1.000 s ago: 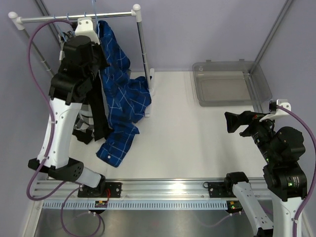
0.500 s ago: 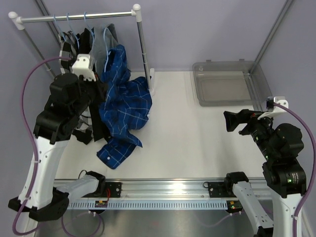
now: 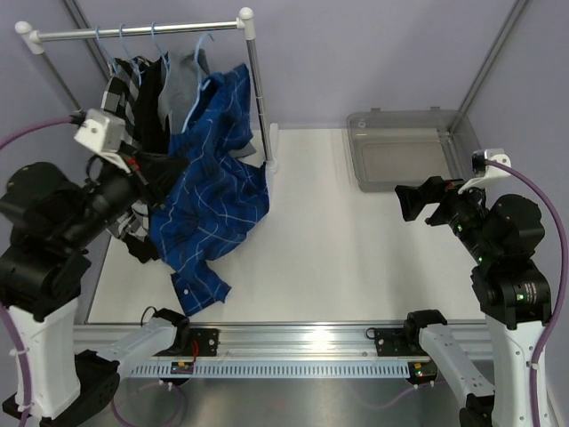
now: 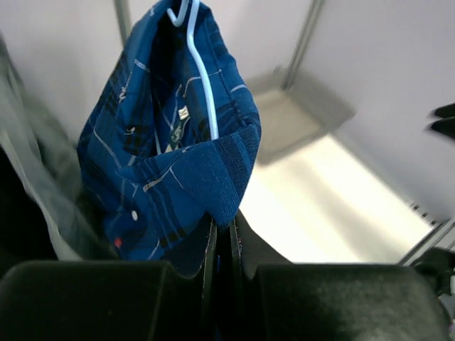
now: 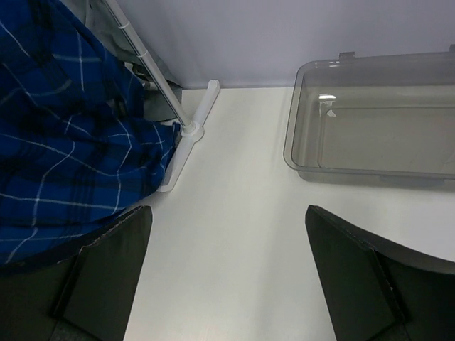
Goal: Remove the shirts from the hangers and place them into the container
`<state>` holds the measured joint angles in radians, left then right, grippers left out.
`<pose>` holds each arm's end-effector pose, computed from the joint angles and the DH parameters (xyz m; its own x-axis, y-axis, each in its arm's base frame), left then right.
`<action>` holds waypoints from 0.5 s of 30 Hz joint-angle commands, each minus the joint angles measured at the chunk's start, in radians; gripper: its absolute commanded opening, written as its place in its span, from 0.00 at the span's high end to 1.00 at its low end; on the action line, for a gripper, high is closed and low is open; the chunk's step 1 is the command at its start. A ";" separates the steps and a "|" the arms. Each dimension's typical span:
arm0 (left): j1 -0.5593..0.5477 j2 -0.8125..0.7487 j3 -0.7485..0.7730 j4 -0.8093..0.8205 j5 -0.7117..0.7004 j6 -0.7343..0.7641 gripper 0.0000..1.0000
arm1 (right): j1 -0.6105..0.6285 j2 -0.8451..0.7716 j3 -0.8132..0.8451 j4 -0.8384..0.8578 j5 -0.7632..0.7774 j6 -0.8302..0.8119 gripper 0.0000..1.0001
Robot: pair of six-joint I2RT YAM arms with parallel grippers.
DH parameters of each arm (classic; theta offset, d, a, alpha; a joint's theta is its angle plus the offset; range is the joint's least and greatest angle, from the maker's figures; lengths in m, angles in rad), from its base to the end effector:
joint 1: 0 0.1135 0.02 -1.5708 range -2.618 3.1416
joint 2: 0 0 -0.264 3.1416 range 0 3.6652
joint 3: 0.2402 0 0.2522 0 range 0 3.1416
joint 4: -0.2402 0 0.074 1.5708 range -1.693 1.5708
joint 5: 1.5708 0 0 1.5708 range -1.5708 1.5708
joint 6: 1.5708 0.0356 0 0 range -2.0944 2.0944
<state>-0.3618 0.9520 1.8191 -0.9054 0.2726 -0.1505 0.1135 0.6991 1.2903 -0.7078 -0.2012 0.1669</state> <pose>0.0787 -0.0401 0.5500 -0.1242 -0.1074 -0.9864 0.5805 0.7984 -0.1600 0.0946 0.0179 0.4571 -0.1652 0.1450 -0.9755 -0.2847 0.9400 0.1879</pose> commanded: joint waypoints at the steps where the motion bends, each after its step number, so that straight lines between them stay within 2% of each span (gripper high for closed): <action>1: -0.005 0.019 0.197 0.131 0.154 -0.021 1.00 | 0.009 0.002 0.040 0.037 -0.029 -0.021 0.01; 4: -0.005 0.063 0.297 0.140 0.233 -0.049 1.00 | 0.009 0.004 0.046 0.033 -0.024 -0.024 0.01; 8: -0.005 0.087 0.321 0.175 0.319 -0.076 1.00 | 0.009 0.002 0.052 0.024 -0.015 -0.035 0.00; 13: -0.006 0.083 0.244 0.197 0.411 -0.092 1.00 | 0.009 -0.006 0.050 0.011 -0.007 -0.047 0.01; 15: -0.006 0.065 0.169 0.197 0.466 -0.071 1.00 | 0.009 -0.007 0.046 0.013 -0.007 -0.050 0.00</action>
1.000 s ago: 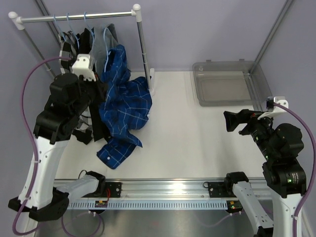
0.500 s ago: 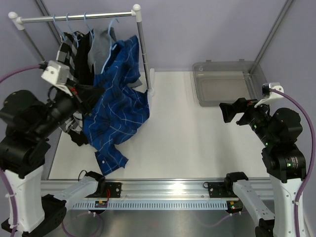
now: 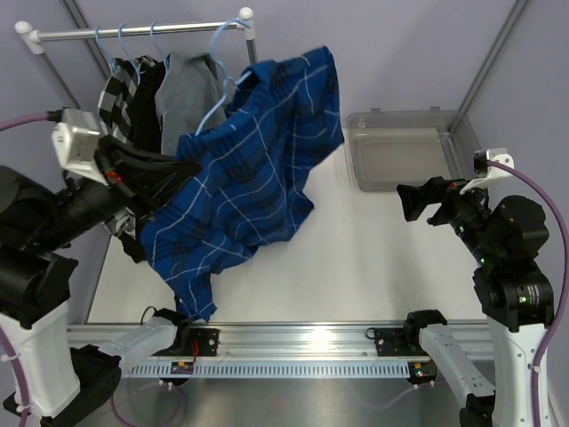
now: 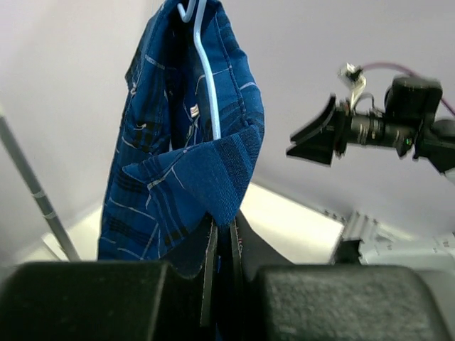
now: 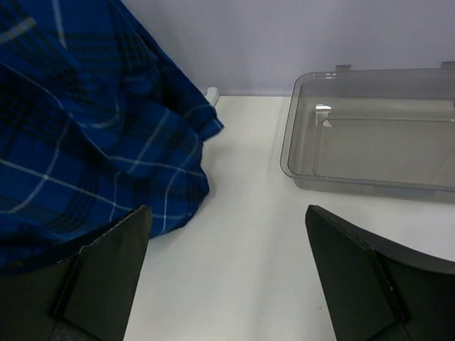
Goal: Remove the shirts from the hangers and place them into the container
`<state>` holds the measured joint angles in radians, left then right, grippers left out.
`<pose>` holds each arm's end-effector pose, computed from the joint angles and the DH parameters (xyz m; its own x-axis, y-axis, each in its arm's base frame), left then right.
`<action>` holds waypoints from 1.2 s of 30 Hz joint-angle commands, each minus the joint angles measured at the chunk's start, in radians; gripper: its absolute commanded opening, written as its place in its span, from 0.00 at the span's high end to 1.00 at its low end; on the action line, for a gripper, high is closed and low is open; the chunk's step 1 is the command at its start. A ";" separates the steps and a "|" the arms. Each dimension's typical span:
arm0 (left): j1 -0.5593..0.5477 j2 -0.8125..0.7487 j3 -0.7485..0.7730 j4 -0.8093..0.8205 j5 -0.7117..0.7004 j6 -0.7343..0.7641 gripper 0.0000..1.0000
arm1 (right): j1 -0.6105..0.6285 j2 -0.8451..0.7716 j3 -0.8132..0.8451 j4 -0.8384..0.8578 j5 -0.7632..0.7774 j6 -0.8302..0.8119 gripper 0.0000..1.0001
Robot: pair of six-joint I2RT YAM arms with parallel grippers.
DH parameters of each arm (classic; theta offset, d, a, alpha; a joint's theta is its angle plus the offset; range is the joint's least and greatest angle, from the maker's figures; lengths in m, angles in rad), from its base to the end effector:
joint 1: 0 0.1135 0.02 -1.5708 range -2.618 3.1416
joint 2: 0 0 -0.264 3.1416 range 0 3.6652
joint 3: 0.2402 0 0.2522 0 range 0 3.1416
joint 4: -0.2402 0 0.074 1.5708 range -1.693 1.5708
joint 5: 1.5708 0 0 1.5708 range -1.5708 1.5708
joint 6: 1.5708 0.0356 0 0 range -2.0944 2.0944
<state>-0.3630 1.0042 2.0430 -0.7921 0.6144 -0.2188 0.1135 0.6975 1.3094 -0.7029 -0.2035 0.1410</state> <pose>0.0402 -0.0372 0.6030 0.0464 -0.2074 -0.9772 0.8429 0.5331 -0.0731 0.0907 0.0176 0.4630 -0.1331 0.1234 -0.9834 -0.2951 0.9423 0.1581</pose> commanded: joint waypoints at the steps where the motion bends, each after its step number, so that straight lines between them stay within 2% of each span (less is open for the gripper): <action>1: -0.005 0.005 -0.090 0.091 0.134 0.009 1.00 | 0.011 -0.006 0.025 0.009 -0.005 -0.023 0.01; 5: -0.010 -0.058 -0.338 0.090 0.107 0.084 1.00 | 0.009 -0.001 0.007 0.023 -0.017 -0.009 0.01; 8: -0.022 -0.094 -0.464 0.105 0.073 0.107 1.00 | 0.009 0.019 -0.001 0.031 -0.028 0.026 0.01; 9: -0.024 -0.110 -0.551 0.120 0.064 0.105 1.00 | 0.008 0.026 -0.005 0.031 -0.042 0.037 0.01; 12: -0.069 -0.125 -0.689 0.235 0.045 0.088 1.00 | 0.009 0.065 -0.018 0.040 -0.066 0.066 0.01; 16: -0.160 -0.102 -0.773 0.300 -0.014 0.085 1.00 | 0.032 0.121 -0.024 0.065 -0.097 0.112 0.01; 21: -0.254 -0.050 -0.823 0.341 -0.123 0.090 1.00 | 0.153 0.192 -0.004 0.109 -0.080 0.118 0.00; 29: -0.321 0.051 -0.791 0.425 -0.159 0.026 1.00 | 0.389 0.287 0.080 0.194 0.022 0.105 0.06; 36: -0.366 0.103 -0.742 0.444 -0.162 0.015 1.00 | 0.500 0.355 0.132 0.247 0.067 0.086 0.10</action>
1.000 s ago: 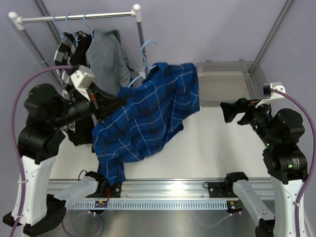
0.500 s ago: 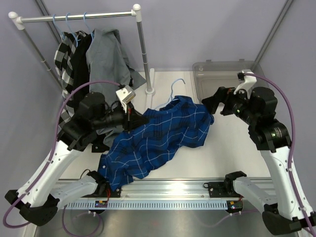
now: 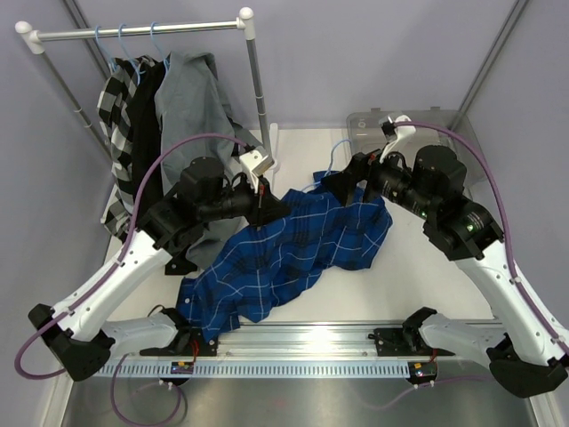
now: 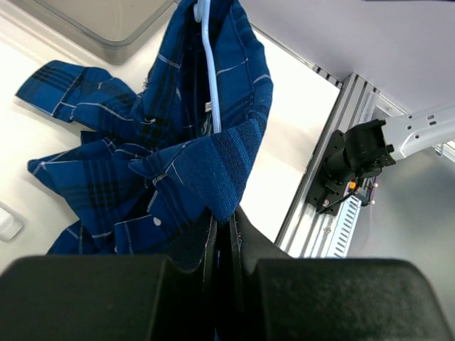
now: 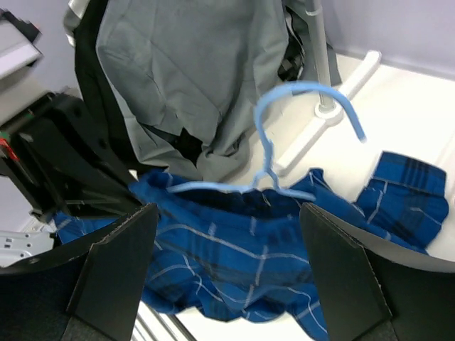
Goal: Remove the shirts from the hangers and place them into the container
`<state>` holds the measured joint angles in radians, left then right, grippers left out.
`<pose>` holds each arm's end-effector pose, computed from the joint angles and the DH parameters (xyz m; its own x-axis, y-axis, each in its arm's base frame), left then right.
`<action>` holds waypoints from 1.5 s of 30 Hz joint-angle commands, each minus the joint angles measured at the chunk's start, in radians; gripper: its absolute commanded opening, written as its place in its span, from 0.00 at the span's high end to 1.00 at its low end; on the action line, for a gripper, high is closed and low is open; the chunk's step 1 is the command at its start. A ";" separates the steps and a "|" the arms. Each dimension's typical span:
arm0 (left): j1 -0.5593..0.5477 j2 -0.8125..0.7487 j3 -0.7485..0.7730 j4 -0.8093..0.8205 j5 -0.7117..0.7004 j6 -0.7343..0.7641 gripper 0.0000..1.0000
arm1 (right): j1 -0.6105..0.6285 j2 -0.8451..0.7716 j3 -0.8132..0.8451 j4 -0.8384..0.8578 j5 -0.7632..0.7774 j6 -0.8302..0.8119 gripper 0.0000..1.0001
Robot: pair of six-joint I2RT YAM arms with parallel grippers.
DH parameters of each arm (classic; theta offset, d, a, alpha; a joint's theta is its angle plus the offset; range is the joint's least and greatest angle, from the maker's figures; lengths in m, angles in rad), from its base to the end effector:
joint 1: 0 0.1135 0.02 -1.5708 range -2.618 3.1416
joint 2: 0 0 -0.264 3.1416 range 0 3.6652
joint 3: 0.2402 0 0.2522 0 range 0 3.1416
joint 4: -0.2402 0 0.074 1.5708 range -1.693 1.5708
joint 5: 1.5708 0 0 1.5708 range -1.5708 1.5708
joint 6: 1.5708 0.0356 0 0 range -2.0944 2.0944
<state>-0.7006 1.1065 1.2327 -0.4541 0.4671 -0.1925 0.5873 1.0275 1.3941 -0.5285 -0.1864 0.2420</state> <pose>0.1711 -0.1653 0.4058 -0.4141 0.1258 -0.9015 0.8378 0.4399 -0.3235 0.1614 0.1153 0.4657 -0.2973 0.0850 -0.9510 -0.6443 0.7172 0.2655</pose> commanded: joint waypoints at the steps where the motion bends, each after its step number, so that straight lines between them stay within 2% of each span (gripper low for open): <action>1: -0.034 0.003 0.073 0.106 -0.015 -0.012 1.00 | 0.034 0.046 0.054 0.074 0.054 -0.013 0.11; 10: -0.057 -0.008 0.083 0.106 -0.021 -0.010 1.00 | 0.040 0.132 0.125 0.077 0.126 0.014 0.20; 12: -0.057 -0.008 0.083 0.106 -0.019 -0.012 1.00 | 0.039 0.134 0.118 0.084 0.123 0.019 0.26; 17: -0.057 0.007 0.099 0.106 -0.038 -0.031 1.00 | 0.040 0.128 0.099 0.094 0.110 0.037 0.35; 18: -0.057 0.010 0.102 0.109 -0.039 -0.036 1.00 | 0.040 0.128 0.095 0.096 0.111 0.037 0.40; 25: -0.057 0.018 0.109 0.141 -0.013 -0.056 1.00 | 0.040 0.128 0.077 0.096 0.116 0.046 0.51; 28: -0.057 0.021 0.110 0.146 -0.002 -0.061 1.00 | 0.040 0.118 0.054 0.107 0.134 0.045 0.65; 29: -0.057 0.021 0.109 0.147 -0.002 -0.062 1.00 | 0.040 0.117 0.052 0.110 0.140 0.043 0.74; 31: -0.057 0.018 0.099 0.147 -0.001 -0.065 1.00 | 0.039 0.111 0.049 0.110 0.160 0.037 0.85; 32: -0.057 0.012 0.087 0.146 -0.008 -0.065 1.00 | 0.039 0.105 0.049 0.110 0.177 0.031 0.95; 33: -0.057 0.012 0.086 0.147 -0.008 -0.065 1.00 | 0.039 0.102 0.046 0.108 0.177 0.031 1.00; 34: -0.057 0.003 0.073 0.147 -0.022 -0.068 0.99 | 0.039 0.097 0.046 0.107 0.209 0.019 1.00; 35: -0.057 -0.003 0.065 0.147 -0.027 -0.068 0.83 | 0.040 0.092 0.045 0.102 0.223 0.011 1.00; 38: -0.057 -0.027 0.048 0.146 -0.044 -0.076 0.48 | 0.040 0.066 0.028 0.104 0.278 -0.021 1.00; 39: -0.057 -0.031 0.047 0.144 -0.050 -0.081 0.40 | 0.039 0.059 0.023 0.102 0.291 -0.027 1.00; 45: -0.057 -0.002 0.117 0.146 -0.084 -0.114 0.39 | 0.040 0.055 0.010 0.101 0.314 -0.058 1.00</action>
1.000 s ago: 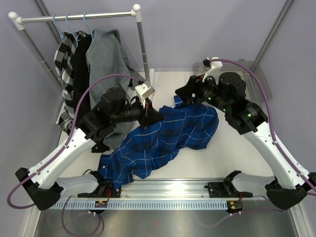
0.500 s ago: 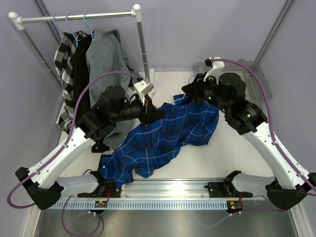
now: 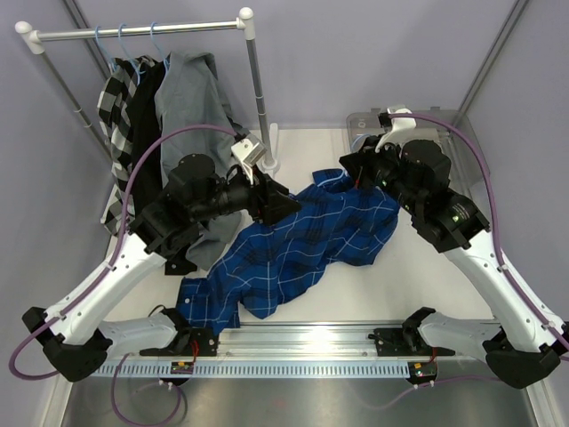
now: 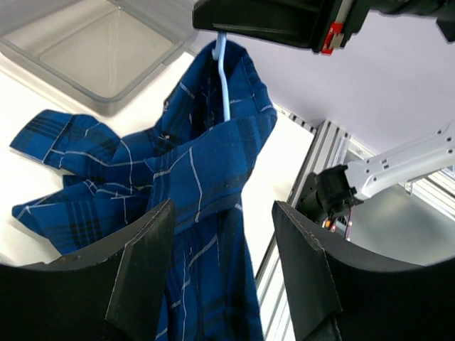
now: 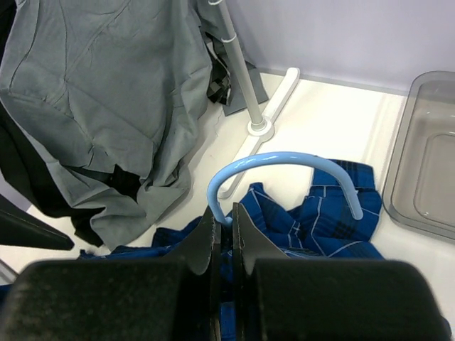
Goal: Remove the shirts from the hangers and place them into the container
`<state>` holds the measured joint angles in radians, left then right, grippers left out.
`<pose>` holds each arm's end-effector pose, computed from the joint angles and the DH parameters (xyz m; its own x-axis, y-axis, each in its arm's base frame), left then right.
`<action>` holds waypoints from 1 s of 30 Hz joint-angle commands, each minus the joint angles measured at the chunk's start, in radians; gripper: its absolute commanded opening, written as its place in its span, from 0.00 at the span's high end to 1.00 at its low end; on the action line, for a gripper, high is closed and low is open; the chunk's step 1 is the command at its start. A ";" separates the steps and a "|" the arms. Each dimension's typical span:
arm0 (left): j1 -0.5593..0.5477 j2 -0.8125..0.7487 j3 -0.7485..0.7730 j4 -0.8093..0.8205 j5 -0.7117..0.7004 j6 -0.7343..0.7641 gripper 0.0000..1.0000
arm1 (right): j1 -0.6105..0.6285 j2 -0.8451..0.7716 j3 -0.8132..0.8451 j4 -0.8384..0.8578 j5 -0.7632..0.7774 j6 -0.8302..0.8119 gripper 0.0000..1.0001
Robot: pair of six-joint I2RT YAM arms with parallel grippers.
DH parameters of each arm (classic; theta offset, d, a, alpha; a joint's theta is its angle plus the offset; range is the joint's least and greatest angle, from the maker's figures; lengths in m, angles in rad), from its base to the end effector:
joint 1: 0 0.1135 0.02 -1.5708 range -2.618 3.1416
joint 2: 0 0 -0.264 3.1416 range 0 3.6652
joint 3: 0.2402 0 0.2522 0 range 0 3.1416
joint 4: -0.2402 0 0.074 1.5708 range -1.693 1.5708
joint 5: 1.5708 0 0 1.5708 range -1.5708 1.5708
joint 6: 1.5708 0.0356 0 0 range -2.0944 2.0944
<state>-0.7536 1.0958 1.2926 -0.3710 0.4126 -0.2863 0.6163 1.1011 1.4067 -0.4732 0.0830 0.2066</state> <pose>0.1600 -0.1697 0.4365 -0.3796 0.0014 -0.9252 0.8419 0.4151 -0.3448 0.1845 0.1271 0.4616 -0.2377 0.0821 -0.9679 -0.4706 0.8619 0.1887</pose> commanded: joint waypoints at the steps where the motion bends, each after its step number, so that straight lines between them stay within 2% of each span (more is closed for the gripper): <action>1: -0.004 0.021 0.074 0.061 -0.023 -0.024 0.39 | 0.011 -0.017 -0.005 0.047 0.043 -0.022 1.00; 6: -0.026 0.111 0.183 0.061 -0.023 -0.022 0.43 | 0.010 -0.012 -0.008 0.051 0.041 -0.030 1.00; 10: -0.055 0.157 0.234 0.060 -0.060 0.012 0.52 | 0.010 0.002 0.000 0.033 0.040 -0.032 1.00; 16: -0.066 0.170 0.212 0.044 -0.129 0.052 0.54 | 0.010 -0.003 0.006 0.015 0.049 -0.039 1.00; 22: -0.078 0.182 0.223 0.018 -0.143 0.078 0.62 | 0.011 -0.001 0.009 -0.001 0.054 -0.056 1.00; 30: -0.102 0.200 0.234 -0.003 -0.078 0.087 0.59 | 0.011 0.013 0.020 -0.016 0.060 -0.062 1.00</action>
<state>-0.8482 1.2957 1.4864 -0.3885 0.3012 -0.2138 0.6167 1.1114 1.3972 -0.5095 0.1146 0.1646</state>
